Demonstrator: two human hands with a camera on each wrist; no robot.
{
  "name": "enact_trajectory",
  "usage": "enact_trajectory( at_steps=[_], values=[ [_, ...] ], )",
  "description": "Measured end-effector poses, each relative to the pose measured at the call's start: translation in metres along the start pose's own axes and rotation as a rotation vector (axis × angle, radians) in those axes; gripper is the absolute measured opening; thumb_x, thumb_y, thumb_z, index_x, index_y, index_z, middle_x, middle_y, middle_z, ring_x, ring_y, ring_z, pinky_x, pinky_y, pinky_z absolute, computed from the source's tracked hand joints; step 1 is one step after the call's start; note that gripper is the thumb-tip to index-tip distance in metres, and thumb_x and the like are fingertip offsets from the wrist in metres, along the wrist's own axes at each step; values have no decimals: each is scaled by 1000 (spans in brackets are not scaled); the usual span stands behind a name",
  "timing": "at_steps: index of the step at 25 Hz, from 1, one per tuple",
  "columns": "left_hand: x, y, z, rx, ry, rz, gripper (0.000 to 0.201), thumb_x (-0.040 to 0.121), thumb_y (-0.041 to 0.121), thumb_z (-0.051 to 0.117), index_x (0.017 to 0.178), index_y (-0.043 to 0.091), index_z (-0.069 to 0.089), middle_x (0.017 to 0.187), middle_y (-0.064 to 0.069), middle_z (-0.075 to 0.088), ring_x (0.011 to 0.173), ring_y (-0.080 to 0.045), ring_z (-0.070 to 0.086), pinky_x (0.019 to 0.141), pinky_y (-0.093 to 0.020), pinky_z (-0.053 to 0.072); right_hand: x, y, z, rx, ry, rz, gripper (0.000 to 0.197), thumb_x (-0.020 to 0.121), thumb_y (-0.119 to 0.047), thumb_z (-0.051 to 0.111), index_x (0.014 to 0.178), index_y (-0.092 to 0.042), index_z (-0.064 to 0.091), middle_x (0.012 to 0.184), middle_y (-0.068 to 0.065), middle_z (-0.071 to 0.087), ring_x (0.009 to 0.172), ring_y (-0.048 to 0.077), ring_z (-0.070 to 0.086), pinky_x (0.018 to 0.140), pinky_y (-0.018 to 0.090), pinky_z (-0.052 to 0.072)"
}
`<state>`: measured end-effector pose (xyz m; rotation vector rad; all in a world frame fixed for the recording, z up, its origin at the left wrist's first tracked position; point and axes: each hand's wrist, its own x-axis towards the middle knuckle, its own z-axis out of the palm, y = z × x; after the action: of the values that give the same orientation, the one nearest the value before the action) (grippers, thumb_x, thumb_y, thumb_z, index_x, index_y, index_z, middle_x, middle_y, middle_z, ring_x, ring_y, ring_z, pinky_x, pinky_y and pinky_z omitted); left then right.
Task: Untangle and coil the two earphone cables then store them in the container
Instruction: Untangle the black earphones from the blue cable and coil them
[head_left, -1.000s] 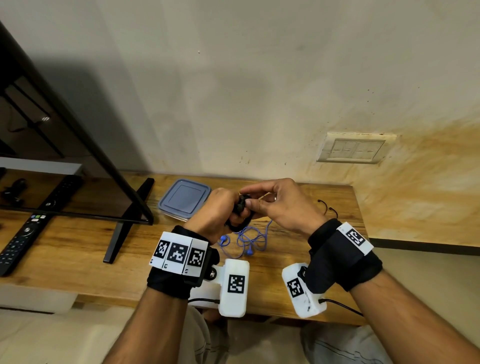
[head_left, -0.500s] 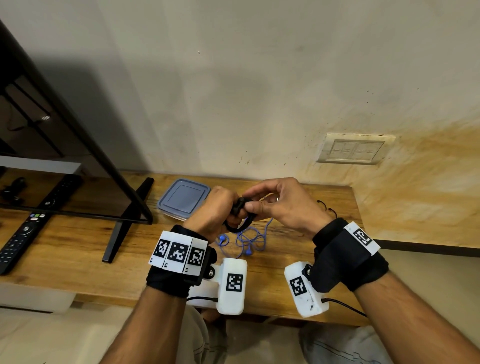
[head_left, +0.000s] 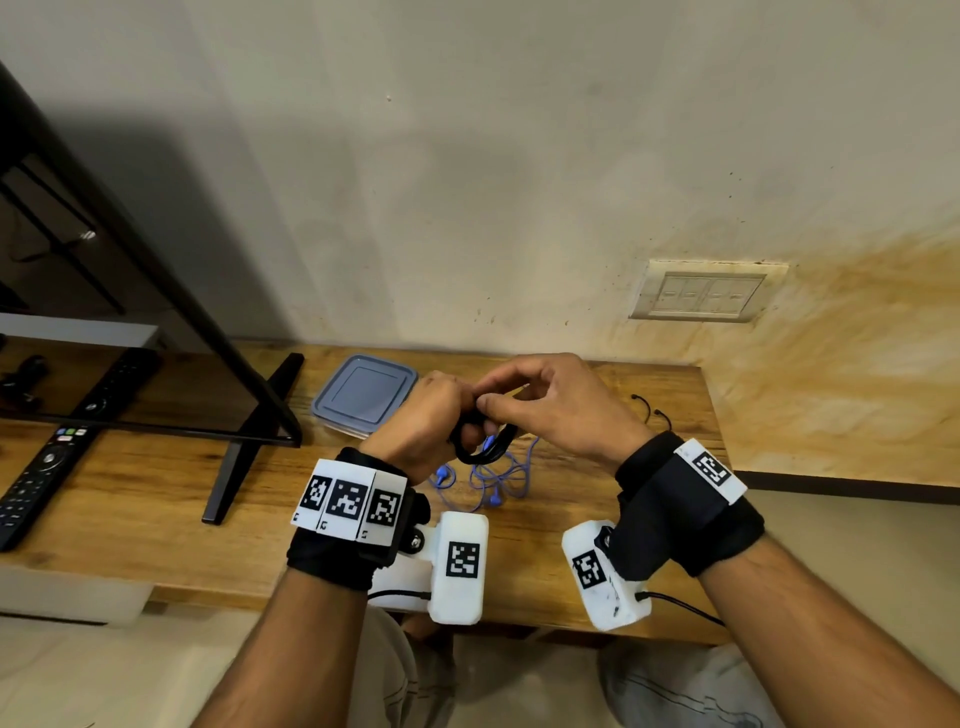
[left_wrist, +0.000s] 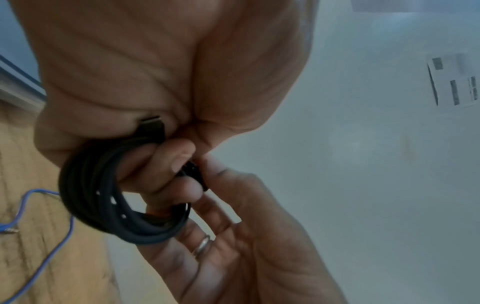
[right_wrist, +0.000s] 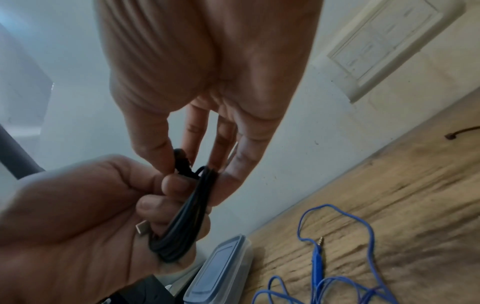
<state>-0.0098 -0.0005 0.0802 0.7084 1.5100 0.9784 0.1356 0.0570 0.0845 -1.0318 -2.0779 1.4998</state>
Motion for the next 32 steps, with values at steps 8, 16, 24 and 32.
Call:
enact_trajectory(
  at_steps=[8, 16, 24, 32],
  values=[
    [-5, 2, 6, 58, -72, 61, 34, 87, -14, 31, 80, 2, 60, 61, -15, 54, 44, -13, 43, 43, -21, 34, 4, 3, -6, 4, -160, 100, 36, 87, -7, 65, 118, -24, 70, 89, 2, 64, 77, 13, 70, 81, 34, 61],
    [-2, -5, 9, 57, 28, 67, 15, 95, -2, 45, 104, 9, 48, 62, -3, 62, 53, -9, 48, 58, -25, 40, 1, 5, -13, 190, -70, 111, 27, 84, 3, 72, 110, 2, 68, 100, 16, 66, 78, 27, 69, 73, 36, 63],
    [3, -6, 10, -97, 128, 270, 20, 95, 6, 58, 107, -11, 57, 75, -14, 69, 58, -12, 62, 62, -27, 56, 7, 8, -23, 293, 162, 81, 31, 82, 1, 75, 112, -1, 71, 93, 14, 74, 81, 27, 75, 81, 38, 62],
    [9, -9, 9, -163, 192, 322, 21, 87, 10, 70, 101, -6, 67, 83, -11, 73, 72, -15, 67, 70, -31, 57, 8, 6, -25, 258, 187, 23, 28, 82, -1, 76, 109, -4, 73, 95, 14, 76, 83, 27, 76, 85, 40, 61]
  ],
)
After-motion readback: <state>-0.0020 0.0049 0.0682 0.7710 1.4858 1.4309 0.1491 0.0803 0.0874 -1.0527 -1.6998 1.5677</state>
